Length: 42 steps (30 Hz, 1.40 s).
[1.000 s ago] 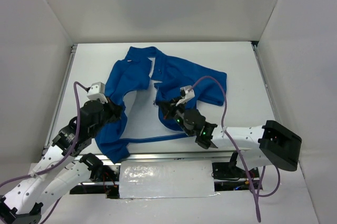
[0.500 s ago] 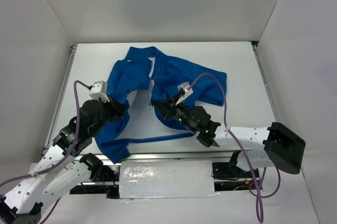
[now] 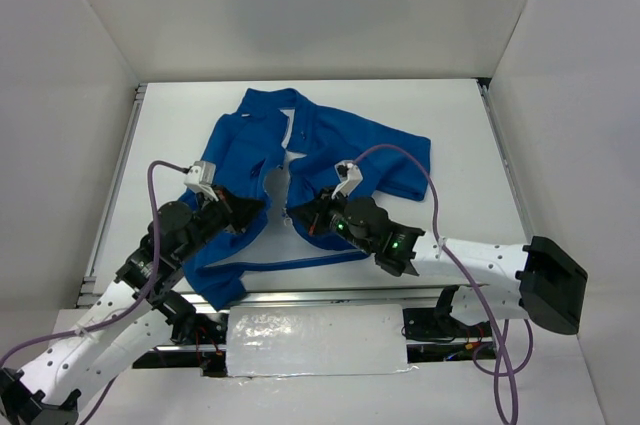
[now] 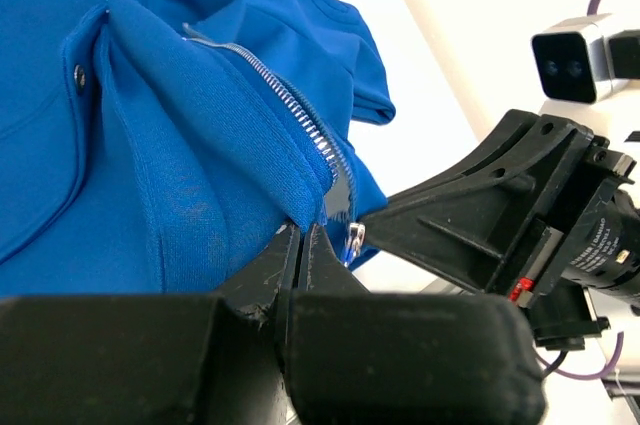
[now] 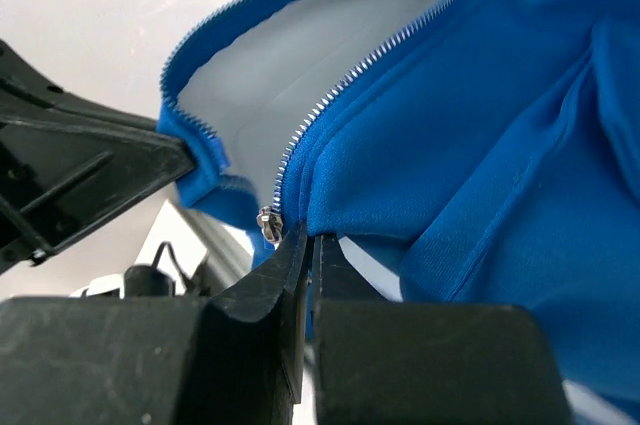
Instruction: Zip up the jacket
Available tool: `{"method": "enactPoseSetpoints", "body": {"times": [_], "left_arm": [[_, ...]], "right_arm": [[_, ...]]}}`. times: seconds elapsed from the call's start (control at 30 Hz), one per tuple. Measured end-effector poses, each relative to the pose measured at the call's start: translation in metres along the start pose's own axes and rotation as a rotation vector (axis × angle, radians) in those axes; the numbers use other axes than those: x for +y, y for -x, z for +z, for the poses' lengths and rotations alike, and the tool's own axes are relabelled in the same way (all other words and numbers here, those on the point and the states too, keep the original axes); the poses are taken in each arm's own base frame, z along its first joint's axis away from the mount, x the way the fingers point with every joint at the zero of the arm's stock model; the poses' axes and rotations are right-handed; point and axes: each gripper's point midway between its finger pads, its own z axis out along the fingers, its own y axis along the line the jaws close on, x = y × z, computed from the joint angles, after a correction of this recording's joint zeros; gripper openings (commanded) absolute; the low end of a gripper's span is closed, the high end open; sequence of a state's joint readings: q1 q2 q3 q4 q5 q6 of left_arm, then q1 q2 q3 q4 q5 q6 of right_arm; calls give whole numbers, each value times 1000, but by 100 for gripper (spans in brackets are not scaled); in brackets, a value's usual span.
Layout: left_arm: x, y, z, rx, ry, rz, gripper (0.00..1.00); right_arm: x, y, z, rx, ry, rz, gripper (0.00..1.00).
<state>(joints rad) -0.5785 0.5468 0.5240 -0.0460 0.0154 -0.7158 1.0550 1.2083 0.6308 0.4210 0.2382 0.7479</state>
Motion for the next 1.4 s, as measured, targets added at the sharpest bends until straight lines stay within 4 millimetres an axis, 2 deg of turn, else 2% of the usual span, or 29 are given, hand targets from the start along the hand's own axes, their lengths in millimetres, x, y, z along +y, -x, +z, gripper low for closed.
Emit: {"method": "enactPoseSetpoints", "body": {"times": [0.27,0.63,1.4], "left_arm": [[3,-9,5,3,-18,-2,0],[2,-9,7,5,-28,-2,0],[11,-24,11,50,-8,-4,0]], "right_arm": [[0,-16,1,83,-38,52,0],[2,-19,12,107,-73,60,0],[2,-16,14,93,-91,55,0]]}}
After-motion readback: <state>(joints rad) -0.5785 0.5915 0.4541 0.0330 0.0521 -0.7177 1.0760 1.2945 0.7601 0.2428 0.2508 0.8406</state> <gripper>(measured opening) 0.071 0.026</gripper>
